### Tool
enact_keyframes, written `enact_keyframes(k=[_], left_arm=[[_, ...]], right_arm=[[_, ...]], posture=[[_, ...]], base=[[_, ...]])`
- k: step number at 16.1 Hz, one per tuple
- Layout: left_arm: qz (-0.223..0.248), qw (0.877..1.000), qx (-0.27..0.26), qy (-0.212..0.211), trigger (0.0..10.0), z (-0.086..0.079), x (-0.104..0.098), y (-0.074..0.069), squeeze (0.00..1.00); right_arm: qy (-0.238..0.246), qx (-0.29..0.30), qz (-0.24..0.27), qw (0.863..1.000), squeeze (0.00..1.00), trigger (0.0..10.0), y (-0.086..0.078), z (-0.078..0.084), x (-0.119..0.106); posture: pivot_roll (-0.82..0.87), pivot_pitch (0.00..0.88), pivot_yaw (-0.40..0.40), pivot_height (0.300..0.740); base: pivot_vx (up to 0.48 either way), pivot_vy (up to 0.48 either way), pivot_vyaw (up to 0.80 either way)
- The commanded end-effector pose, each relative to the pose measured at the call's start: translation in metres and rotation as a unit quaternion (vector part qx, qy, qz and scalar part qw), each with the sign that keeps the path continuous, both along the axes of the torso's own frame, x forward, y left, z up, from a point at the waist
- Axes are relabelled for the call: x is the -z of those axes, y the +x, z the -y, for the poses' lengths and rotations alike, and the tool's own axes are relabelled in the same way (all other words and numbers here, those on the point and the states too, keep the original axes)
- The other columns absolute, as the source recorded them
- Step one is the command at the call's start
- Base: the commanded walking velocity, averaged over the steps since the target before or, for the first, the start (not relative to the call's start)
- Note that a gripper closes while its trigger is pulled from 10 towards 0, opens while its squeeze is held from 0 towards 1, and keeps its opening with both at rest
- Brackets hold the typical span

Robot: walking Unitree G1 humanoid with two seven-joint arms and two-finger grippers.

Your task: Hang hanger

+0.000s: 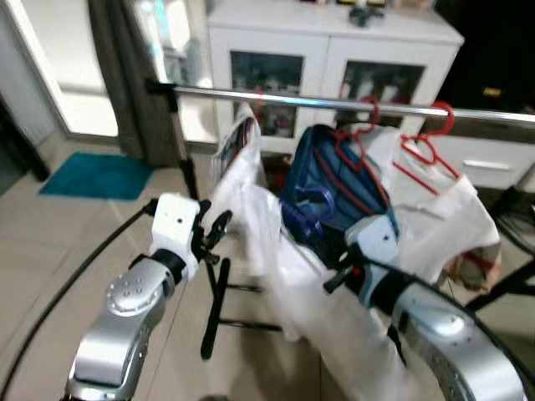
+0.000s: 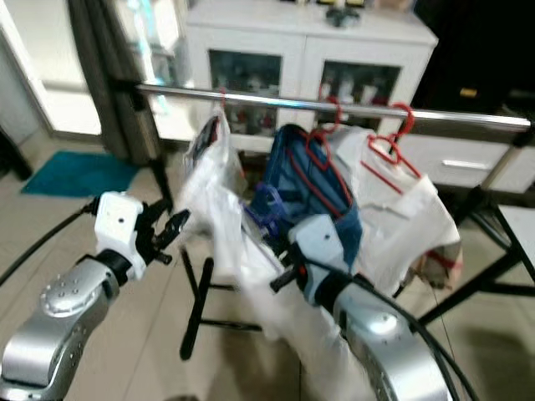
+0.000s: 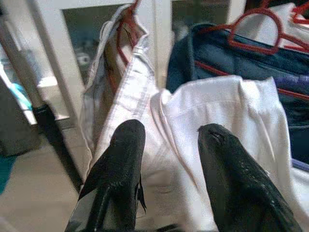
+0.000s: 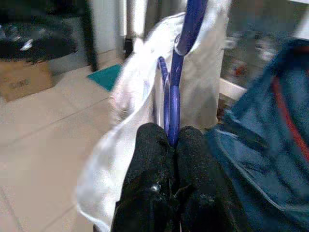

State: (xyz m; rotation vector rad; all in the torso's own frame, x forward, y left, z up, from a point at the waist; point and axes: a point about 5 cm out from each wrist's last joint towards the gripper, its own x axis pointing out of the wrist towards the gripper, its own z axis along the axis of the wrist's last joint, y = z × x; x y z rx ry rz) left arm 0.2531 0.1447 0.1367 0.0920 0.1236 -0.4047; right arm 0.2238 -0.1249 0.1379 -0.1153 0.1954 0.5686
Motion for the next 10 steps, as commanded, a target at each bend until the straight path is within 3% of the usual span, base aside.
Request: enact_keyframes(k=[1, 2, 5, 10], left_arm=[[-0.002, 1.0, 0.015, -0.006, 10.0, 0.006, 0.0, -0.002, 0.0], [0.0, 1.0, 0.024, 0.004, 10.0, 0.005, -0.001, -0.001, 0.0], [0.003, 1.0, 0.027, 0.015, 10.0, 0.003, -0.003, 0.001, 0.0], [0.008, 0.999, 0.038, 0.021, 10.0, 0.005, -0.007, 0.008, 0.0]], right_arm=[[0.0, 0.038, 0.024, 0.999, 0.0, 10.0, 0.006, 0.01, -0.008], [0.016, 0.092, 0.034, 0.995, 0.0, 10.0, 0.017, 0.017, -0.012], [0.016, 0.166, 0.031, 0.986, 0.0, 10.0, 0.032, 0.027, -0.011], [-0.003, 0.2, 0.054, 0.978, 0.0, 10.0, 0.072, 0.019, -0.023]], posture=[[0.06, 0.0, 0.01, 0.74], [0.07, 0.0, 0.014, 0.74], [0.07, 0.0, 0.018, 0.74], [0.07, 0.0, 0.031, 0.74]], base=[[0.0, 0.0, 0.0], [0.0, 0.0, 0.0], [0.0, 0.0, 0.0], [0.0, 0.0, 0.0]])
